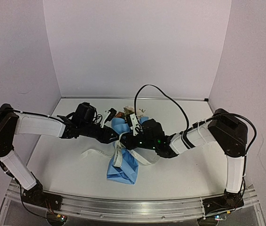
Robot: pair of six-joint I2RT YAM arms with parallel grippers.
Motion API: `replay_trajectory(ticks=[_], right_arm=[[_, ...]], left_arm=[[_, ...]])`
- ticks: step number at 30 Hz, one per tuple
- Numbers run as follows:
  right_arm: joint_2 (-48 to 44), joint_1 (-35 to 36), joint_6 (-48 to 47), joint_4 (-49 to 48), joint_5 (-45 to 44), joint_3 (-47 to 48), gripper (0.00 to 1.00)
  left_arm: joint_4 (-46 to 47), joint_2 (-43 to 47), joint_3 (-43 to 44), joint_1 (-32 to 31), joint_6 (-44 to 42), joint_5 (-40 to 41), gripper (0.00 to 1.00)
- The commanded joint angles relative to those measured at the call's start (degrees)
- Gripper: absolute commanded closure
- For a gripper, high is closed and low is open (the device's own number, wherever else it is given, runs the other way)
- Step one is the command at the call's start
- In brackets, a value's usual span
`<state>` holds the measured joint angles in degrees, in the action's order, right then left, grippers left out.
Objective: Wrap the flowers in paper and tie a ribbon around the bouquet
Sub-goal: Cross the half-tied ribbon over the folded bouquet.
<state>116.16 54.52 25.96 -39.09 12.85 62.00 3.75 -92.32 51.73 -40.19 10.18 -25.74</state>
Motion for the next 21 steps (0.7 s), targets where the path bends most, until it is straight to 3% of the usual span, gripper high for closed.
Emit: replay_trajectory(ticks=[1, 9, 21], right_arm=[[0.5, 0.5, -0.5, -2.4, 0.4, 2.3, 0.94], [0.6, 0.4, -0.3, -2.5, 0.2, 1.8, 0.94], [1.0, 0.4, -0.3, -2.6, 0.4, 2.7, 0.95]], left_arm=[[4.4, 3.4, -0.9, -0.2, 1.5, 1.9, 0.62], [3.8, 6.4, -1.9, 0.3, 0.8, 5.1, 0.58], [2.2, 6.1, -1.9, 1.0, 3.6, 6.5, 0.66]])
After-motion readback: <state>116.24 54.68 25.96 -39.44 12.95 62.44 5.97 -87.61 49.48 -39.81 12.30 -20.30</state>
